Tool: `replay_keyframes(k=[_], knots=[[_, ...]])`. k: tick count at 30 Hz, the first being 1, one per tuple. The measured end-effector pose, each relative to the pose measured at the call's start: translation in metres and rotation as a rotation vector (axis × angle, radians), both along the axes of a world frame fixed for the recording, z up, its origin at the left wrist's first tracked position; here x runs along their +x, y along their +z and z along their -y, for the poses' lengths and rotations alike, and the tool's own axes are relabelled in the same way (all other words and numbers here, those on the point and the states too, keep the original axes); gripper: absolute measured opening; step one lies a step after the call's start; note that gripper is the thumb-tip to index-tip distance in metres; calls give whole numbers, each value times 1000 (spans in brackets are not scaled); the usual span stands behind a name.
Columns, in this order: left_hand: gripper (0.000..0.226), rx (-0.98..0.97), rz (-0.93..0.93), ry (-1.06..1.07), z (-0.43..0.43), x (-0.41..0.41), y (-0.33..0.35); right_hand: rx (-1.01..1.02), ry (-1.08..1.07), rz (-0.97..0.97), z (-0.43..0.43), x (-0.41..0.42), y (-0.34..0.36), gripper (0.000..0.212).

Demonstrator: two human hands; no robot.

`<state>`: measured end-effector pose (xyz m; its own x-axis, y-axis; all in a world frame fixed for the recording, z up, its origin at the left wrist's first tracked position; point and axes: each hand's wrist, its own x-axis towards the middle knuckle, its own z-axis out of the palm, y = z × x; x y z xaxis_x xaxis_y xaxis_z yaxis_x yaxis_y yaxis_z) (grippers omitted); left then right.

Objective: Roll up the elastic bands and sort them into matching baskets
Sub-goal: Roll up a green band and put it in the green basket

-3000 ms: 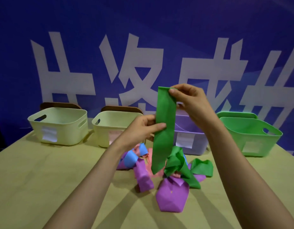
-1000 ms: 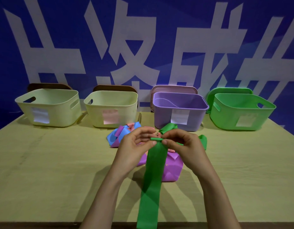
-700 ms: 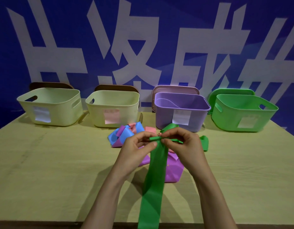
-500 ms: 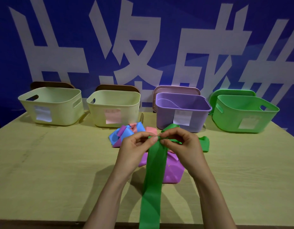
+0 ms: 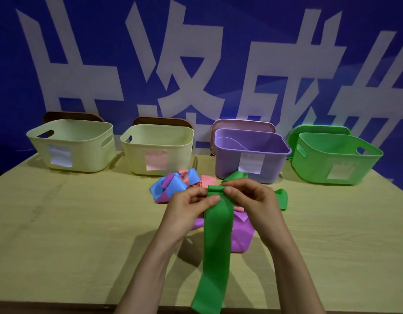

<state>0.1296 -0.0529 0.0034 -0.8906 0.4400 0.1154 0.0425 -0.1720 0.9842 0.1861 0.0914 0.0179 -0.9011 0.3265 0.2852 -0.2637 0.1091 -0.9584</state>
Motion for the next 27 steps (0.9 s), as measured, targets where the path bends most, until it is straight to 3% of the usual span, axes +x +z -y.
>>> replay_keyframes(k=[12, 16, 20, 23, 27], knots=[[17, 15, 6, -81, 6, 3, 6, 3, 16, 11, -4, 0, -3, 17], [5, 2, -10, 9, 2, 4, 8, 13, 17, 4, -3, 0, -3, 17], [8, 29, 6, 41, -1, 4, 7, 17, 99, 40, -3, 3, -2, 23], [11, 10, -36, 53, 0, 4, 6, 46, 106, 114, -4, 4, -2, 16], [16, 5, -67, 53, -2, 5, 7, 58, 49, 73, -1, 3, -4, 9]])
